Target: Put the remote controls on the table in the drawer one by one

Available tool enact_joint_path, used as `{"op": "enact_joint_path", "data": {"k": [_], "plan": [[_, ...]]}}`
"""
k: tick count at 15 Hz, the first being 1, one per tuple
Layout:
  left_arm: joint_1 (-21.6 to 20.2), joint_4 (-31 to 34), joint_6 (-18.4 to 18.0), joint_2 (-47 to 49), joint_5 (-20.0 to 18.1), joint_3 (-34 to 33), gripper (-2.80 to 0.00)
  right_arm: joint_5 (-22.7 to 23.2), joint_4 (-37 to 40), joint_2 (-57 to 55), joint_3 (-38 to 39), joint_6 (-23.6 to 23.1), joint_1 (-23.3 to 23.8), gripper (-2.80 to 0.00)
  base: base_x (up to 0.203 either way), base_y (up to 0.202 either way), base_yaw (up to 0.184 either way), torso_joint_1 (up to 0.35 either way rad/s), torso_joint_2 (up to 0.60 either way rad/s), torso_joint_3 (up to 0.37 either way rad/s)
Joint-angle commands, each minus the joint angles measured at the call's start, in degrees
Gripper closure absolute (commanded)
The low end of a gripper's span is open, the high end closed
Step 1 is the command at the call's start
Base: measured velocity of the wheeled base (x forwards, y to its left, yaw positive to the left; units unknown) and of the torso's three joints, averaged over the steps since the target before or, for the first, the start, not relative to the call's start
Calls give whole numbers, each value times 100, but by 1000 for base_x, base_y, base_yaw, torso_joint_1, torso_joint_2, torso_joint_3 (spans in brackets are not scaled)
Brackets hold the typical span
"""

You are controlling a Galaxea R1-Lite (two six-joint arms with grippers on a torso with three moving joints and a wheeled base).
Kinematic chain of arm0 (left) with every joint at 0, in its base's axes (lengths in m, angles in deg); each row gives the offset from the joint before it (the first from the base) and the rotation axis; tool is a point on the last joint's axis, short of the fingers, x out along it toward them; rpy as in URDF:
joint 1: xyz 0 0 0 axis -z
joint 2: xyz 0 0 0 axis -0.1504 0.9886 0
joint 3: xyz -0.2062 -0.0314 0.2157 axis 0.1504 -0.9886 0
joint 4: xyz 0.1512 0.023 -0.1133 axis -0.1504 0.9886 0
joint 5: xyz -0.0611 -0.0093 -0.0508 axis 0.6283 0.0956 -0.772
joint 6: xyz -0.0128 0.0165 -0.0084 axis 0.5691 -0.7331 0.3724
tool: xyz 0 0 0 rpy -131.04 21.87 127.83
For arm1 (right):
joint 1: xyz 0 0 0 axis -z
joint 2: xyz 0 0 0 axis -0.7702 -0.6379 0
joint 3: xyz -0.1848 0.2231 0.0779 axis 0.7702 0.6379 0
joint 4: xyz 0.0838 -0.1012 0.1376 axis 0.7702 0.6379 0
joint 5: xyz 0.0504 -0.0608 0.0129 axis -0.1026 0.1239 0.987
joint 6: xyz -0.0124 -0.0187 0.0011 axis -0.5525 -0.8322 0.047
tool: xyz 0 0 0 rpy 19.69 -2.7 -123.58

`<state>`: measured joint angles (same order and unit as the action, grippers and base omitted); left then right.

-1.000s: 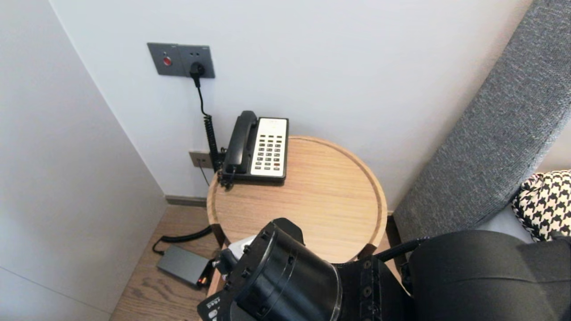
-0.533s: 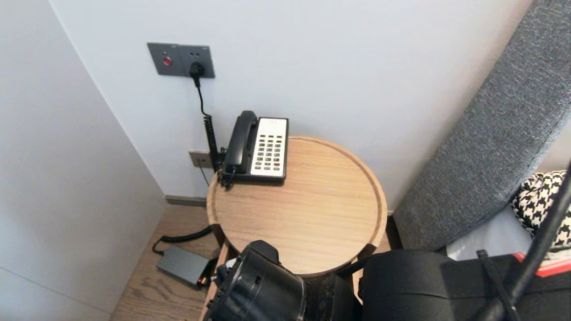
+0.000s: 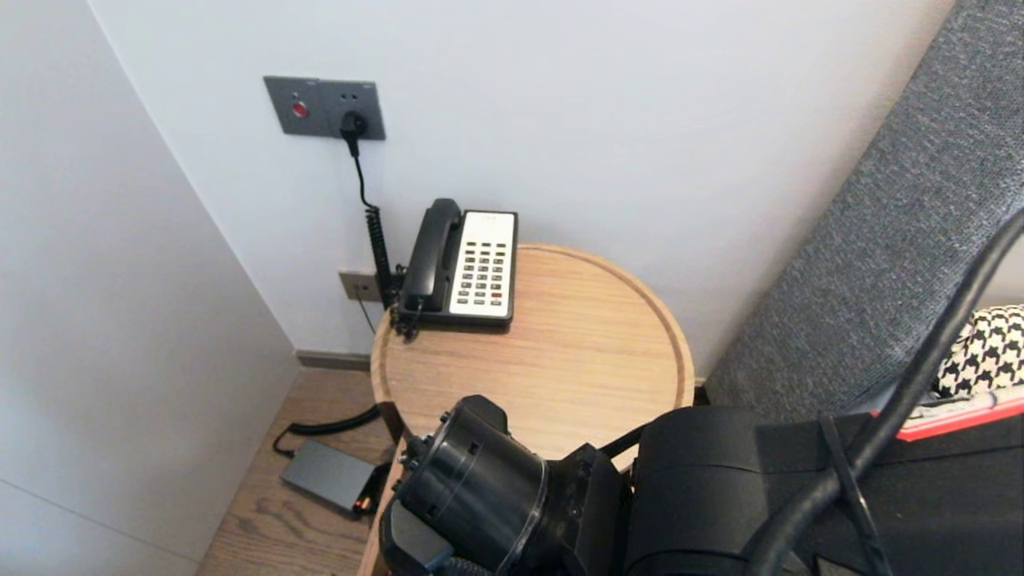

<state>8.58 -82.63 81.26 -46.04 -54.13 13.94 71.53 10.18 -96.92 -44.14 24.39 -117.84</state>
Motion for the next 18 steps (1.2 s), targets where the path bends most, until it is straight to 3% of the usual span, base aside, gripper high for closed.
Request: {"op": "enact_joint_path", "data": {"k": [1,7,11,14,18], "plan": [[-1,-2,0,-1,0,-70,0,-10,12,-141,-55,15,24,0,0,0,0,0,0,0],[-1,-2,0,-1,0,-70,0,-67,30,-428,-337,180,279,0,0,0,0,0,0,0],[-1,-2,0,-1,0,-70,0,-761,46,-628,-679,719,192,0,0,0,0,0,0,0],[-1,-2,0,-1,0,-70,0,-884,48,-661,-698,758,25,0,0,0,0,0,0,0],[-1,-2,0,-1,0,-70,0,-1408,39,-888,-619,706,-126,0,0,0,0,0,0,0]]}}
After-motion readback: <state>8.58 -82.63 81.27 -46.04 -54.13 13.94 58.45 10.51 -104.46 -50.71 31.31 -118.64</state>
